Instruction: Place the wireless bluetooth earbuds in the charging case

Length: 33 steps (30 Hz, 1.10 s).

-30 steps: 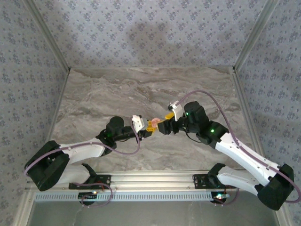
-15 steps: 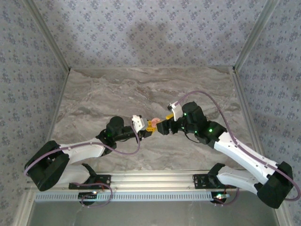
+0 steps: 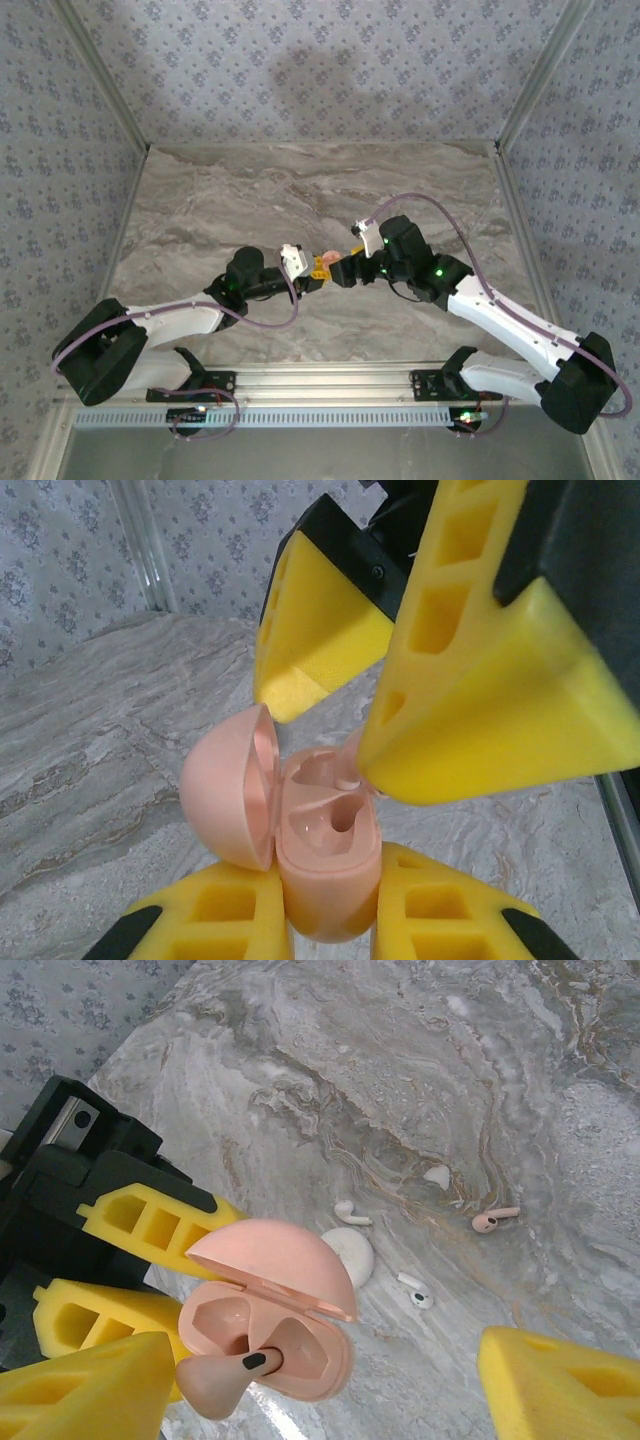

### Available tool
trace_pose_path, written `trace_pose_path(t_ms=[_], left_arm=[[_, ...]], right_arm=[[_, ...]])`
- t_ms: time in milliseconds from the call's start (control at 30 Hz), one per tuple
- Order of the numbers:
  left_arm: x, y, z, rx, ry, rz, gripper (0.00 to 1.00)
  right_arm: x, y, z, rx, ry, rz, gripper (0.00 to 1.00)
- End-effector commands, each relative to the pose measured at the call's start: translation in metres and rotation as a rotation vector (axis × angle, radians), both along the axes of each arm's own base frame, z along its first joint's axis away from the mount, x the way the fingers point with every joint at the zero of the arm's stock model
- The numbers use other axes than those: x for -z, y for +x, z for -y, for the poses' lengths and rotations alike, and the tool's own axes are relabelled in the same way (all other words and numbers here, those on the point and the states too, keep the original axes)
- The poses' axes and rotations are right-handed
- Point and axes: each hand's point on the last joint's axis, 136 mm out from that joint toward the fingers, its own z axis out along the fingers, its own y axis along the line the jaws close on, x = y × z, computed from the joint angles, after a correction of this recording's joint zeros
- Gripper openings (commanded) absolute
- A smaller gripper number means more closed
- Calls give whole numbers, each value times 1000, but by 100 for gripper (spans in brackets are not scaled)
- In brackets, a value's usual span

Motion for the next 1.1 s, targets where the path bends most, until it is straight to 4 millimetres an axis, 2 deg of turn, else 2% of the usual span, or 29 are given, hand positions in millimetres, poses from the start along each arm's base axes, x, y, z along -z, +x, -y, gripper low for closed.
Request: trace_pose_path(t_ms=[0,533,667,1067], left_arm=[[-22,1,3,7,-41,53,12],[-25,-3,2,24,-52,58,12],[-24,-3,2,19,-49,60,12],[-21,1,0,-7,-38,57,12]], right_arm=[[4,5,7,39,-10,-7,81],[2,17,6,58,68,-26,80],[-5,11,2,14,95,-18,80],[-37,-3,5,-18,142,29,81]])
